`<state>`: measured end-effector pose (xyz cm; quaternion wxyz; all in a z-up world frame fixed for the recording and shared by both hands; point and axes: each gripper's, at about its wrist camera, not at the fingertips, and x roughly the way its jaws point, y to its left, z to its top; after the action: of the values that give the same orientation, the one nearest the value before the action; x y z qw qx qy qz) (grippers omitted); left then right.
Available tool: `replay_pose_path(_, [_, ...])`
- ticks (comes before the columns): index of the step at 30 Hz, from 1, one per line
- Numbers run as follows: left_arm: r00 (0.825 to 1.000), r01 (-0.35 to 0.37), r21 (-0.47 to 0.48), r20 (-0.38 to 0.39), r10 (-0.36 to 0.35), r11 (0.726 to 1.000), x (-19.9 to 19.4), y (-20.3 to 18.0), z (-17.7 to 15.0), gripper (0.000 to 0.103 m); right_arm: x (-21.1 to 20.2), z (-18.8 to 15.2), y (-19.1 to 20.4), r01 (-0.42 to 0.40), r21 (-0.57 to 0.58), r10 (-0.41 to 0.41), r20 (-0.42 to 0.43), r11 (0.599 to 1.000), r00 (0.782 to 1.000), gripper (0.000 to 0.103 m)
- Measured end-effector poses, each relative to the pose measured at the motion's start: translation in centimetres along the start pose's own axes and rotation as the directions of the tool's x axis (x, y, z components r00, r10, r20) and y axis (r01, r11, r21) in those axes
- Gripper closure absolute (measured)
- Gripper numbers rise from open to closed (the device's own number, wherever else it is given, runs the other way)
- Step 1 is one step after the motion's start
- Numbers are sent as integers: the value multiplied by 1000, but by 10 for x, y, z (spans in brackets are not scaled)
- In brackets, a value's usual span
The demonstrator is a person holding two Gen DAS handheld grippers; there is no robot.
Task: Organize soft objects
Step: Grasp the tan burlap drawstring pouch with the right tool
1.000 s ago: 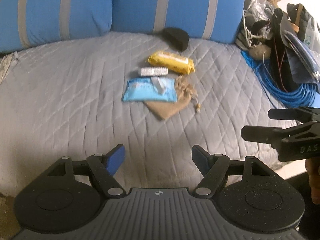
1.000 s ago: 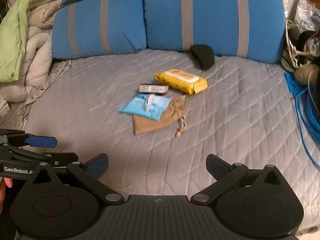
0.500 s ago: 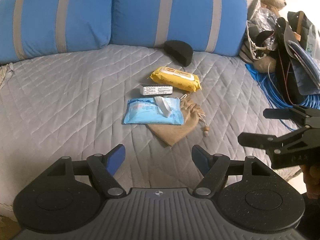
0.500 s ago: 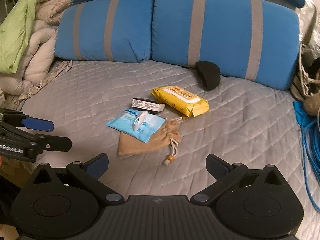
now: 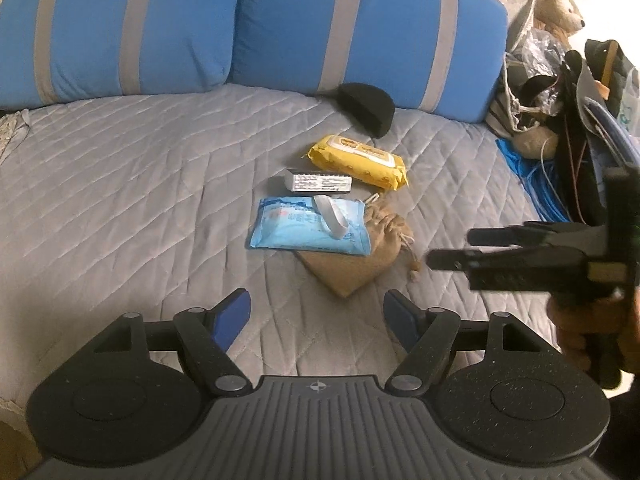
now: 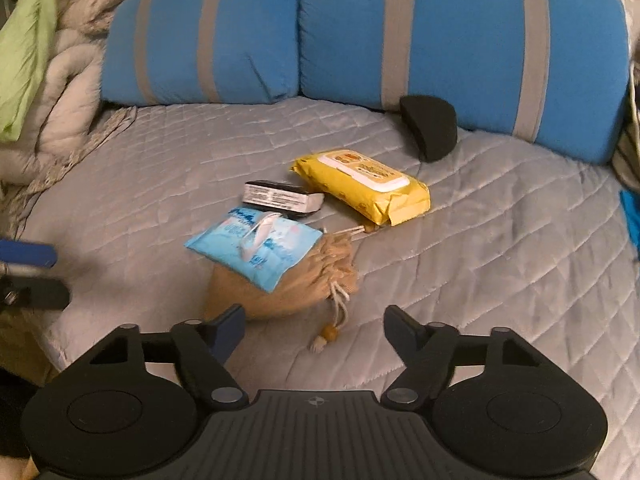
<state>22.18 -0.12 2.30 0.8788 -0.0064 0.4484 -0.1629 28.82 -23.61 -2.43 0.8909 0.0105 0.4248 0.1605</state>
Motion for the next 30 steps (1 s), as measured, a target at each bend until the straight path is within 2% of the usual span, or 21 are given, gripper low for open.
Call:
replay_pose_path(3, [1000, 1, -6, -10, -2, 1000, 2, 0, 1, 30, 14, 5, -5, -5, 26, 6, -14, 1000, 1000, 38])
replay_pose_path(8, [1000, -5, -10, -14, 5, 1000, 3, 1, 3, 30, 37, 11, -11, -16, 58, 18, -36, 998, 999, 40])
replay_pose_path(16, [1000, 12, -5, -24, -12, 1000, 5, 1, 3, 30, 71, 14, -28, -16, 196, 30, -69, 981, 997, 49])
replay_pose_path(18, [999, 14, -6, -28, -14, 1000, 6, 0, 4, 30, 78, 14, -29, -15, 210, 34, -84, 977, 996, 59])
replay_pose_path(23, [999, 26, -14, -45, -27, 1000, 10, -1, 5, 30, 86, 14, -19, 21, 172, -5, -94, 985, 996, 62])
replay_pose_path(27, [998, 26, -6, -49, -27, 1000, 12, -5, 6, 30, 88, 14, -10, 54, 119, -41, -112, 991, 993, 79])
replay_pose_path(28, [998, 26, -3, -50, -26, 1000, 12, -5, 6, 30, 87, 15, -7, 60, 107, -47, -119, 992, 992, 86])
replay_pose_path(30, [998, 22, 2, -56, -22, 1000, 14, -7, 6, 30, 82, 17, -3, 65, 85, -54, -124, 994, 991, 91])
